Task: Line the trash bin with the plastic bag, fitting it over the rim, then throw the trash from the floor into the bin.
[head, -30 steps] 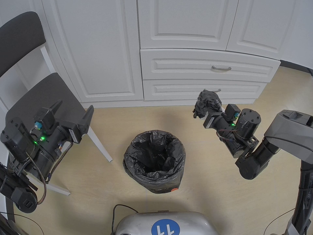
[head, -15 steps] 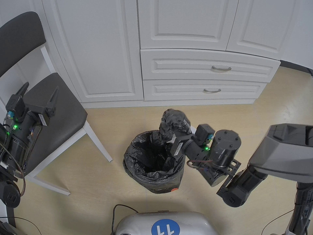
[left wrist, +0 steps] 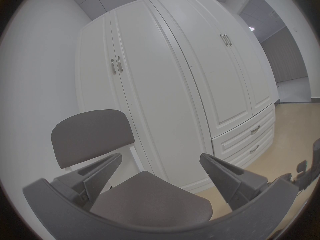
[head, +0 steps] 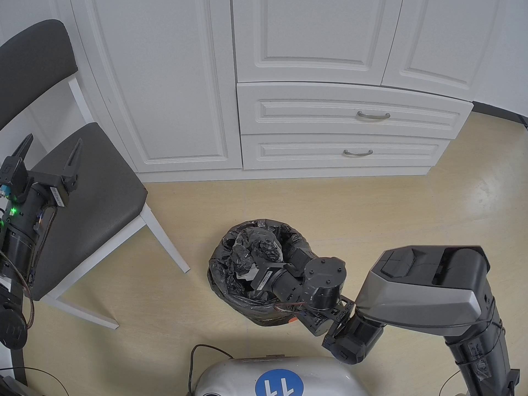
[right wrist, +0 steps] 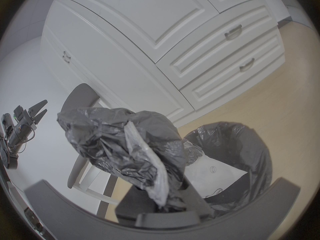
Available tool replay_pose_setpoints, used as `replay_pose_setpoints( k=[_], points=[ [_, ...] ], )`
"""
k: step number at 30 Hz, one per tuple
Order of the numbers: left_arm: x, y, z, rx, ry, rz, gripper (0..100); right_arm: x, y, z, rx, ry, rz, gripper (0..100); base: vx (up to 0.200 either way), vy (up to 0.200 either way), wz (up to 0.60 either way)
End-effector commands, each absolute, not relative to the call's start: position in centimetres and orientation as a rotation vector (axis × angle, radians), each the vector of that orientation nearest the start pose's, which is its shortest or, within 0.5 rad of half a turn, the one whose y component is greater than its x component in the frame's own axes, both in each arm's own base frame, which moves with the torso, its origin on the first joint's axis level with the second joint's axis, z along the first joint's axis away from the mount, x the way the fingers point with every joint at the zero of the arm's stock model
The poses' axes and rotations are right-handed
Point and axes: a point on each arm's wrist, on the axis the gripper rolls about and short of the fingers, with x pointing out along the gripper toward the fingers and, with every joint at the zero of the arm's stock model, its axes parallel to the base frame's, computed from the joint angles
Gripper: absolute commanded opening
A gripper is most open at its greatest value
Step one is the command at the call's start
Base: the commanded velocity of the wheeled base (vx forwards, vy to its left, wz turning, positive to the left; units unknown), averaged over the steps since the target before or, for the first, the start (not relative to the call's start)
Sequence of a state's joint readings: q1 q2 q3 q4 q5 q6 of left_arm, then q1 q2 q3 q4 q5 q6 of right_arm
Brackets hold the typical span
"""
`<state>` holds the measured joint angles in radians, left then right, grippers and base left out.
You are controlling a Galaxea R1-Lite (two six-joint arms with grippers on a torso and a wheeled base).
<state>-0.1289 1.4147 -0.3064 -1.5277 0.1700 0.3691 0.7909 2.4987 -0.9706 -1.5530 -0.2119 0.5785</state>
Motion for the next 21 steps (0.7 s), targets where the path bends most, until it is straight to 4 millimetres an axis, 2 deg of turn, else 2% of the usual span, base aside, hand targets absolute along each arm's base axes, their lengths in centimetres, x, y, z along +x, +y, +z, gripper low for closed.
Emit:
replay_pose_setpoints(
  k=[1,3,7,15,21],
  points=[
    [19.2,-2.1,21.4,0.305,-0.395,0.116,100,31.7,30.6,-1.6,0.588,0.141,0.559,0,0.000,0.000,0.00],
    [19.2,-2.1,21.4,0.305,-0.395,0.116,100,32.2,30.6,-1.7,0.590,0.135,0.555,0,0.000,0.000,0.00],
    [19.2,-2.1,21.3,0.304,-0.392,0.114,100,33.1,30.6,-3.3,0.574,0.157,0.523,0,0.000,0.000,0.00],
    [19.2,-2.1,21.2,0.306,-0.389,0.113,100,35.6,29.2,-4.8,0.560,0.163,0.451,0,0.000,0.000,0.00],
    [19.1,-2.1,21.3,0.305,-0.392,0.114,100,35.8,28.8,-5.1,0.550,0.178,0.433,0,0.000,0.000,0.00]
  ],
)
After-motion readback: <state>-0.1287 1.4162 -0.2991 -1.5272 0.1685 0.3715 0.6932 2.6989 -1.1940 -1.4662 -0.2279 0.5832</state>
